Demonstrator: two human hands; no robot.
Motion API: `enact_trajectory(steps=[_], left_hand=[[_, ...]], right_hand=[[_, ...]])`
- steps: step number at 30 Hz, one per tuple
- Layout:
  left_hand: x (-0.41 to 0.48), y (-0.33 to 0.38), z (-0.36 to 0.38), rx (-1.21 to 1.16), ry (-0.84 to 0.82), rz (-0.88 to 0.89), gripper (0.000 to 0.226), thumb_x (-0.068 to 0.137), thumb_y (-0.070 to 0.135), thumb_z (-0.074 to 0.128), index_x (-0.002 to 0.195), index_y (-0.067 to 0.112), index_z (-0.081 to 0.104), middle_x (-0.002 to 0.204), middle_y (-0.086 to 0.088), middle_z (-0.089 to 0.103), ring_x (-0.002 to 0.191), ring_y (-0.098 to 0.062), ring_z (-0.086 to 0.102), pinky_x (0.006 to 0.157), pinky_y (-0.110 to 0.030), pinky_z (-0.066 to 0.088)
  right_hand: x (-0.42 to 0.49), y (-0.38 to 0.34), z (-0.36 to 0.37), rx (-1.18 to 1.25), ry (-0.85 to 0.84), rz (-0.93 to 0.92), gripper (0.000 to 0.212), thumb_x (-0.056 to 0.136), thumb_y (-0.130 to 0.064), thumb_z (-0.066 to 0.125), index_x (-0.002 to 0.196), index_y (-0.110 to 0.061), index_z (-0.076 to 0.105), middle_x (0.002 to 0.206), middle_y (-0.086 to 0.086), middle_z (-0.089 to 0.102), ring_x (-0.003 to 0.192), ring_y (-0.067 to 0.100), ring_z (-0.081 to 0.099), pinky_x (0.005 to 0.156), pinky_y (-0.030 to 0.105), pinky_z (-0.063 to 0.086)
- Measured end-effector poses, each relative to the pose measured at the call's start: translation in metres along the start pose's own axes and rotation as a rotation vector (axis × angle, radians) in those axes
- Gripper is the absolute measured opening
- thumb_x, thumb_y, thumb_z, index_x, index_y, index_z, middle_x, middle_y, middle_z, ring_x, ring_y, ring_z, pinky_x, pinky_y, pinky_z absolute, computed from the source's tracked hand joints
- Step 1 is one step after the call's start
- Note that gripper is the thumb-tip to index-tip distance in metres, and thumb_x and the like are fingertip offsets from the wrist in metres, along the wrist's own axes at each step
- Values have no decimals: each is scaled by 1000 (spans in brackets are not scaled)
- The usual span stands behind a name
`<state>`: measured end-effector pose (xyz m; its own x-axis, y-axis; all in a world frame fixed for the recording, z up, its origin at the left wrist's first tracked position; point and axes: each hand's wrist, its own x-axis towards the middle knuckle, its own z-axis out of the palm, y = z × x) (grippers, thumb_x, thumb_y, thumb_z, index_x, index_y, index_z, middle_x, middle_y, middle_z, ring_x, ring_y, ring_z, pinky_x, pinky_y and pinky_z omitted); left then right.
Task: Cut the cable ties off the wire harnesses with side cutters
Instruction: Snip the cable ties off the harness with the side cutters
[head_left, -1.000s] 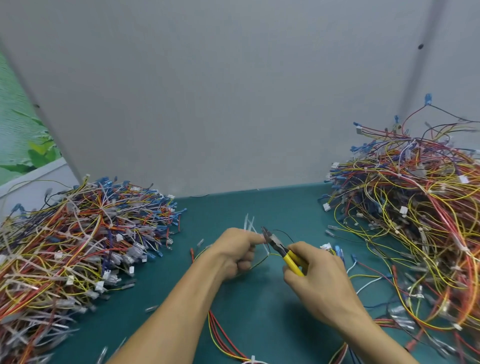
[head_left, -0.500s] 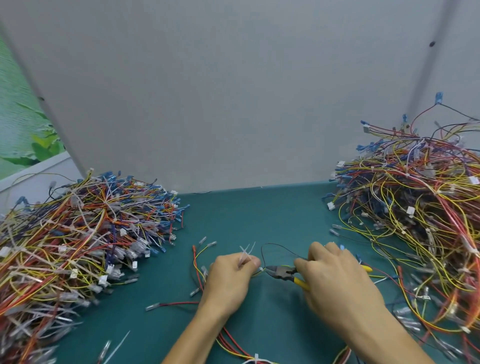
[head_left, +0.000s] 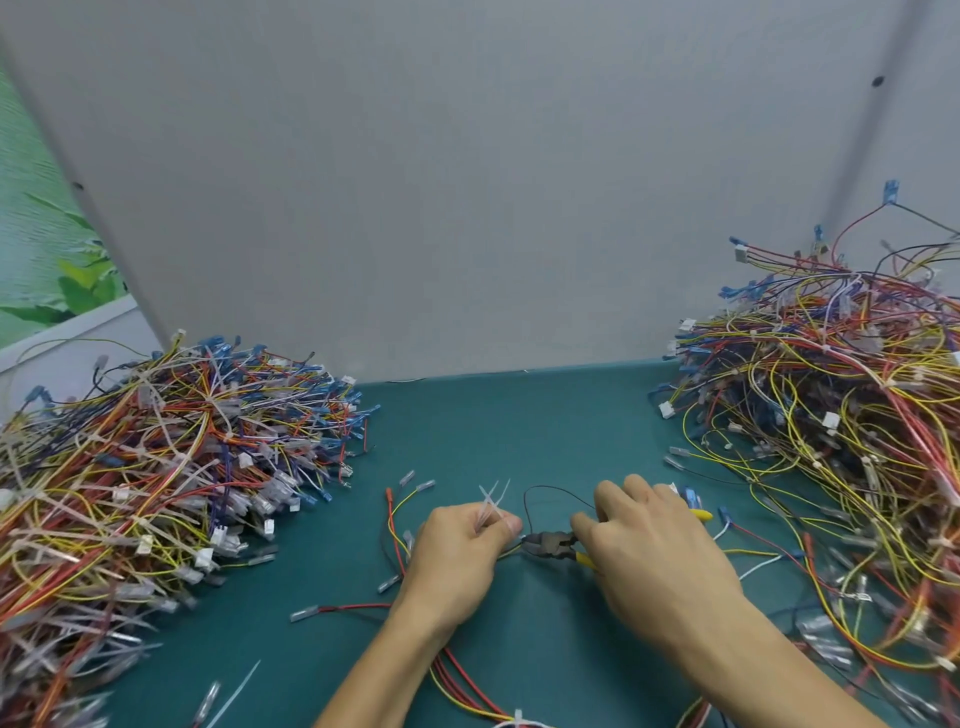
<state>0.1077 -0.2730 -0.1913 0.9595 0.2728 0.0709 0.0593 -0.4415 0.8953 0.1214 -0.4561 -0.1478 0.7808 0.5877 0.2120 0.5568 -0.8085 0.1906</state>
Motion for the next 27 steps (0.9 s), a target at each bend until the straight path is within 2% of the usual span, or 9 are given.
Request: enact_trajectory(steps=[1,4,6,9,12,17,23,27], left_hand=[[0,0,0,-2,0,-3,23,84,33,65,71,14,63,55,11,48,54,-8,41,59,-28,36],[-1,1,0,-15,-3,-12,26,83,34,65,72,11,63,57,10,50,56,-10,43,61,-28,38],[-1,2,0,-23,-9,-18,26,82,34,64,71,11,63,57,9,51,57,-11,44,61,-29,38],[-2,2,0,-24,-14,-27,27,84,32,64,68,10,61,55,9,47,55,-11,40,59,-29,35],[-2,3,0,-9,-5,-24,26,85,31,65,66,13,61,53,11,47,53,-9,40,58,-27,35],[-3,3,0,44,4,6,23,84,30,64,64,20,62,51,13,48,49,-3,40,51,-20,32],[-2,4,1,37,8,11,22,84,30,65,64,22,63,51,13,48,50,-3,40,54,-25,35],[-2,4,1,32,11,5,23,84,30,66,64,20,62,50,14,46,50,-3,39,55,-25,34]], right_hand=[[-1,0,3,8,-9,-4,16,83,-11,49,94,-20,58,95,3,50,88,28,44,67,35,25],[0,-2,-3,-13,39,48,12,76,-13,59,86,-20,61,87,4,53,80,27,48,64,34,25],[0,-3,-1,-10,0,29,11,73,-13,62,83,-20,61,84,4,52,77,27,47,64,34,26],[-1,-3,-5,-51,8,59,23,45,-12,78,57,-19,60,61,2,50,56,23,47,53,32,24],[-4,-4,1,-101,5,44,20,49,-13,76,60,-21,61,63,1,50,59,22,48,54,32,25],[-4,0,2,-76,128,20,31,31,-5,79,50,-15,57,54,5,47,49,25,45,48,32,25],[-4,-1,7,-86,186,-20,31,31,-5,80,51,-15,58,54,4,47,49,24,45,47,31,25],[-4,-2,10,-83,214,-42,33,31,-5,82,51,-16,58,54,3,48,48,24,47,43,31,33]])
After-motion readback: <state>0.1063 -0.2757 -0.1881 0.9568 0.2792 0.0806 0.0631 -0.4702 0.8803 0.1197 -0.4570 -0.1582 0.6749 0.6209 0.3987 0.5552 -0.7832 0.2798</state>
